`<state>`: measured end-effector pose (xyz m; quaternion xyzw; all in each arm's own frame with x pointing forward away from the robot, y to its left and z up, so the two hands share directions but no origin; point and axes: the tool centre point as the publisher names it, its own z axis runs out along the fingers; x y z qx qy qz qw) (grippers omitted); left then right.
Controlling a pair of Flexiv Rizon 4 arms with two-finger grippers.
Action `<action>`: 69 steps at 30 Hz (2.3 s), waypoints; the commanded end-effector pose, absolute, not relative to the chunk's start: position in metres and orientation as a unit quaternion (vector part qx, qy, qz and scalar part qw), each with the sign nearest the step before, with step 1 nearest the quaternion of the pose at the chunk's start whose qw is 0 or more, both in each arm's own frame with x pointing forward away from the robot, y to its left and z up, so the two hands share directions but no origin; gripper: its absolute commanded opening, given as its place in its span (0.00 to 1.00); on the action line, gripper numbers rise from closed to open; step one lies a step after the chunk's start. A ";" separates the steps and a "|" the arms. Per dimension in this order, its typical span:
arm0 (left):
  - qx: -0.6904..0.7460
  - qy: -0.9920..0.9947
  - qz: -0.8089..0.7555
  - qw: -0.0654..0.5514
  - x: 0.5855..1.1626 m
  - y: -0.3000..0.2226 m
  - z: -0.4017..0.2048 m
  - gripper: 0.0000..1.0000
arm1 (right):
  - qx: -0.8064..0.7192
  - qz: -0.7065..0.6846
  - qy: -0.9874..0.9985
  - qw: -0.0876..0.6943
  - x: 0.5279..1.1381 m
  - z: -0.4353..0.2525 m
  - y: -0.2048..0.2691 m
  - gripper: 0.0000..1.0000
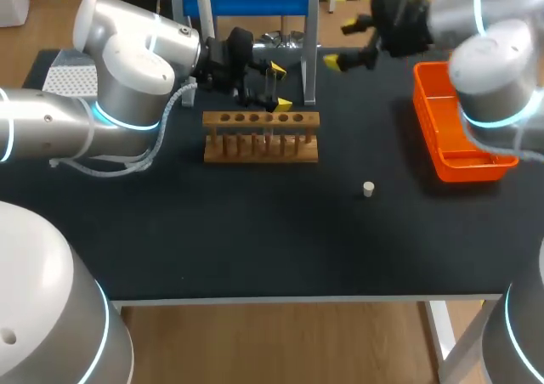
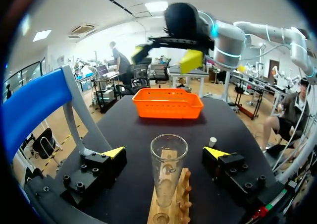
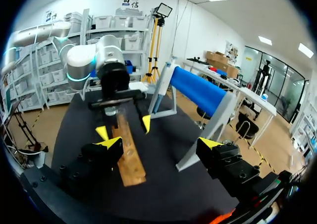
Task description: Invert the test tube, pick up the pipette, mount the tip to pipette, aspirate from beaker and dispense into the tube, eject the tip, return the pipette, and cap with the stopper.
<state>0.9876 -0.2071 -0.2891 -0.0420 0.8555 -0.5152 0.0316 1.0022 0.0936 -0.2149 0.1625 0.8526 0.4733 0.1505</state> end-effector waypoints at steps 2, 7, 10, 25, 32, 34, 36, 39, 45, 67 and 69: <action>-0.041 0.856 -0.514 0.030 0.988 -0.207 -0.288 1.00 | 0.177 0.480 0.842 0.170 0.904 -0.204 0.020 1.00; -0.041 0.856 -0.514 0.030 0.988 -0.207 -0.288 1.00 | 0.190 0.486 0.837 0.162 0.860 -0.222 -0.001 1.00; -0.041 0.856 -0.514 0.030 0.988 -0.207 -0.288 1.00 | 0.199 0.489 0.835 0.158 0.840 -0.238 -0.007 1.00; -0.041 0.856 -0.514 0.030 0.988 -0.207 -0.288 1.00 | 0.216 0.501 0.825 0.151 0.797 -0.320 -0.004 1.00; -0.041 0.856 -0.514 0.030 0.988 -0.207 -0.288 1.00 | 0.222 0.499 0.826 0.140 0.800 -0.350 0.009 1.00; -0.041 0.856 -0.514 0.030 0.988 -0.207 -0.288 1.00 | 0.226 0.499 0.825 0.138 0.802 -0.358 0.011 1.00; -0.041 0.856 -0.514 0.030 0.988 -0.207 -0.288 1.00 | 0.229 0.497 0.826 0.135 0.804 -0.368 0.013 1.00; -0.041 0.856 -0.514 0.030 0.988 -0.207 -0.288 1.00 | 0.231 0.493 0.829 0.131 0.807 -0.381 0.018 1.00; -0.041 0.856 -0.514 0.030 0.988 -0.207 -0.288 1.00 | 0.236 0.482 0.834 0.130 0.813 -0.401 0.023 1.00; -0.041 0.856 -0.514 0.030 0.988 -0.207 -0.288 1.00 | 0.250 0.469 0.835 0.144 0.835 -0.422 0.036 0.83; -0.041 0.856 -0.514 0.030 0.988 -0.207 -0.288 1.00 | 0.251 0.468 0.835 0.144 0.836 -0.423 0.036 0.80</action>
